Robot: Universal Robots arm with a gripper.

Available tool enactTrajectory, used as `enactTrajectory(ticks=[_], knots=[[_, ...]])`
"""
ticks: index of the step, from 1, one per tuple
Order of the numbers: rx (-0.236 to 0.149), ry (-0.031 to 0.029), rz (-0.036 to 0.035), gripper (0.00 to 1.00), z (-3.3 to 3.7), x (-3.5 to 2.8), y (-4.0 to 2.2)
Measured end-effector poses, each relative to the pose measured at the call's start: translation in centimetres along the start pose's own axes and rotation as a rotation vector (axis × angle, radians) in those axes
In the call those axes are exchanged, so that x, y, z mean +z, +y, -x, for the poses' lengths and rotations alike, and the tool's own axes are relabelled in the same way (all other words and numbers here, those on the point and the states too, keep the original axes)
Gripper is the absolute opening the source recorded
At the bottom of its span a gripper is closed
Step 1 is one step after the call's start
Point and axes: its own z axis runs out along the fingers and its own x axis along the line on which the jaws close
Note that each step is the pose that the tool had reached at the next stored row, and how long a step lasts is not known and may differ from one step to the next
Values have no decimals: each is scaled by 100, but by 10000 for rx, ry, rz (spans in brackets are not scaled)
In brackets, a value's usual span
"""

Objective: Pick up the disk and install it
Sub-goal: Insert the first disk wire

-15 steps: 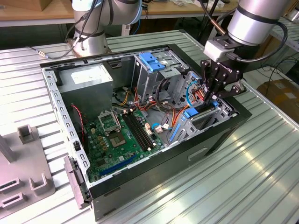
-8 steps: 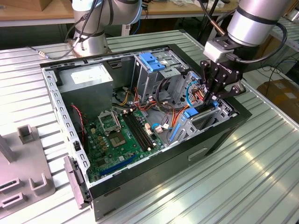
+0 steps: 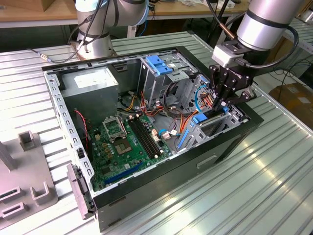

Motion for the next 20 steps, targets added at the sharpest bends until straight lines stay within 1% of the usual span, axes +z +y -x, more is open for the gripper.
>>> enactTrajectory(ticks=[7,8,13,15,16,17,18,19,20], knots=[[-1,-7,0,18,-1,-1,0],[0,-5,-1,24,-1,-10,0],[0,-4,0,24,-6,-109,0],[0,-6,0,24,-5,-109,0],[0,-3,0,22,-6,-111,0],[0,-4,0,16,-6,-111,0],[0,-4,0,16,-5,-111,0],[0,-3,0,11,-6,-112,0],[0,-3,0,11,-6,-112,0]])
